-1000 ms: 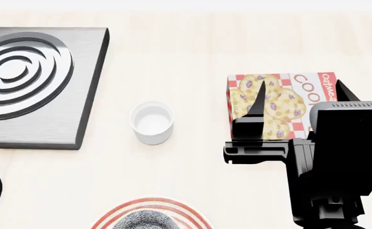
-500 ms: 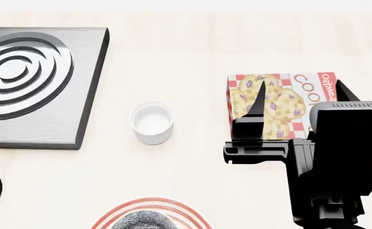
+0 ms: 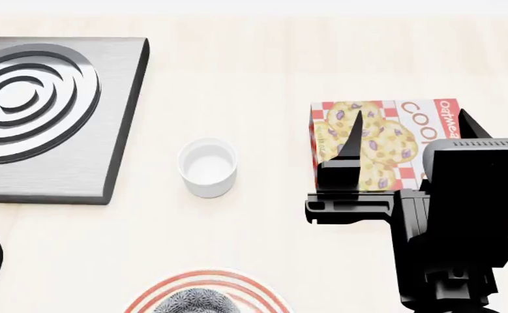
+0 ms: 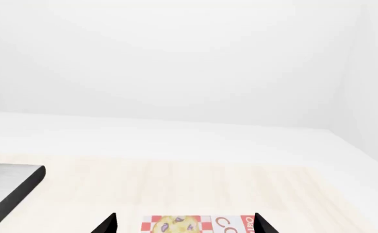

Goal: Pick the akita bowl on the stove and place it on the plate.

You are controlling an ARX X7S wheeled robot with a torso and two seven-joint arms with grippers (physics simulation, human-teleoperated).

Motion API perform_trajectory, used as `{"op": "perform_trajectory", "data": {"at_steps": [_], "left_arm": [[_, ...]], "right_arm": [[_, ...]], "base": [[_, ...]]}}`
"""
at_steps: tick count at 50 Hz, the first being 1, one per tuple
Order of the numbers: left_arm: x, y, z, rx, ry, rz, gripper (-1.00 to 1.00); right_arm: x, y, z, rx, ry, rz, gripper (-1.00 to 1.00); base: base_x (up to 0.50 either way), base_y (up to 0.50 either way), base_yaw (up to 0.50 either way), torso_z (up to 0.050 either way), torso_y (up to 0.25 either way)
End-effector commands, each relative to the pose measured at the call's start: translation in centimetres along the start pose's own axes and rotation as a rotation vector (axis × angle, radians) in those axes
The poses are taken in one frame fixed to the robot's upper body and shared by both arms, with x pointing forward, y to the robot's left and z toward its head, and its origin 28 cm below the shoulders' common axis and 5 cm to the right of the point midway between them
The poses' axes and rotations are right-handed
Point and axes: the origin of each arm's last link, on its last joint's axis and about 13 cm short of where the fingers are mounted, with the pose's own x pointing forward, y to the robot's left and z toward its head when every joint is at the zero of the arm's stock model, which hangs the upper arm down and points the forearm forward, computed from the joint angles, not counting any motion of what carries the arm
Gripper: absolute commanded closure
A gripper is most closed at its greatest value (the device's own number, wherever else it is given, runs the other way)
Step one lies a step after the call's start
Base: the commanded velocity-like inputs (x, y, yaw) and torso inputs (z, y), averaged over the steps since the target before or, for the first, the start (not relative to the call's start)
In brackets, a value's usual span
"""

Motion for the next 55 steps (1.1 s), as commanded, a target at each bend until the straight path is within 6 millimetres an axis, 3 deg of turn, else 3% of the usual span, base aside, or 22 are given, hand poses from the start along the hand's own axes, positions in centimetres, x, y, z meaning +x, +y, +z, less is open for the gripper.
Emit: {"op": "perform_trajectory", "data": {"at_steps": [1,30,42,55], "left_arm": [[0.0,0.2,0.1,-0.003,0.000,0.024,-1.00],[-0.5,3.6,1.3,-0.041,-0.063,0.166,-1.00],[-0.6,3.9,1.2,-0.059,-0.067,0.194,-1.00],[-1.3,6.6,1.9,-0.133,-0.116,0.326,-1.00]], "right_arm": [[0.0,0.0,0.0,0.000,0.000,0.000,-1.00],[0.0,0.0,0.0,0.003,0.003,-0.003,-1.00],[0.0,0.0,0.0,0.002,0.003,-0.002,-1.00],[0.0,0.0,0.1,0.002,0.004,-0.002,-1.00]], "base": [[0.00,0.00,0.00,0.000,0.000],[0.00,0.00,0.00,0.000,0.000],[0.00,0.00,0.00,0.000,0.000],[0.00,0.00,0.00,0.000,0.000]]}}
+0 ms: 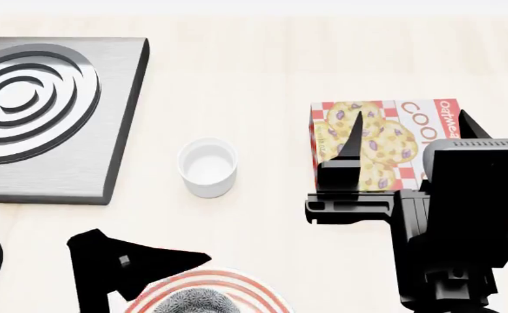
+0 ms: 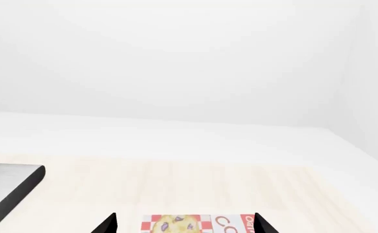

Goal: Pick the akita bowl on the stove and place it on the plate.

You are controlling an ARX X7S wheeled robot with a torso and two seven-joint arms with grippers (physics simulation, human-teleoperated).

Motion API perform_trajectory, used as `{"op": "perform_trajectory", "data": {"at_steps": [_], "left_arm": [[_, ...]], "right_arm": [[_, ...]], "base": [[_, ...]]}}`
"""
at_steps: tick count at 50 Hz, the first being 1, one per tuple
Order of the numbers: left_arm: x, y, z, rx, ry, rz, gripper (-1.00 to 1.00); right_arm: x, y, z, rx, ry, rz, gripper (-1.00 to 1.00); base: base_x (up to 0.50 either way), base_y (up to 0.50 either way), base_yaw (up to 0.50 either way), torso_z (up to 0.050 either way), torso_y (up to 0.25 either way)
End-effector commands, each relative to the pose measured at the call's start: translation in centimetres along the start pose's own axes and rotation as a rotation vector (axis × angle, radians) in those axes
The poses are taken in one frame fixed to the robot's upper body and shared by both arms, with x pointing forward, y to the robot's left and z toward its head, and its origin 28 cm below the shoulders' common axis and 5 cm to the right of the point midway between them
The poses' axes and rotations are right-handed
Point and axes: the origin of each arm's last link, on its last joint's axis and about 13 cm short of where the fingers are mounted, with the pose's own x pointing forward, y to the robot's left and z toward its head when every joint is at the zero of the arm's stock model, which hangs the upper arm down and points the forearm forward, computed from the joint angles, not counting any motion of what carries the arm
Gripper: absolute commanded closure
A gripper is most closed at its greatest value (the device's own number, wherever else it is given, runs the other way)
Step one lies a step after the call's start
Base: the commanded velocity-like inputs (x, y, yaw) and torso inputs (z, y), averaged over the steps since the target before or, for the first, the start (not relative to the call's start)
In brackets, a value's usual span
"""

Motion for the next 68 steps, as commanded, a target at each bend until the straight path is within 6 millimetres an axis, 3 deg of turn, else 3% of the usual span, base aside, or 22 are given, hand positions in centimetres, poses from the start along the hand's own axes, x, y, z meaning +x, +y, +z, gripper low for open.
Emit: {"op": "perform_trajectory", "data": {"at_steps": [1,24,34,44,68], "left_arm": [[0.0,2.1,0.6,-0.056,-0.035,0.106,-1.00],[0.2,5.5,0.4,-0.197,-0.055,0.284,-1.00],[-0.1,8.1,0.4,-0.336,-0.093,0.421,-1.00],[-0.5,9.2,0.4,-0.428,-0.120,0.498,-1.00],[-1.5,9.1,0.2,-0.575,-0.172,0.595,-1.00]], "right_arm": [[0.0,0.0,0.0,0.000,0.000,0.000,-1.00],[0.1,0.0,-0.1,0.000,0.001,0.001,-1.00],[0.1,0.0,-0.1,0.000,0.001,0.001,-1.00],[0.1,0.0,-0.1,-0.001,0.001,0.001,-1.00],[0.1,0.0,-0.1,0.000,0.001,0.001,-1.00]], "base": [[0.00,0.00,0.00,0.000,0.000],[0.00,0.00,0.00,0.000,0.000],[0.00,0.00,0.00,0.000,0.000],[0.00,0.00,0.00,0.000,0.000],[0.00,0.00,0.00,0.000,0.000]]}}
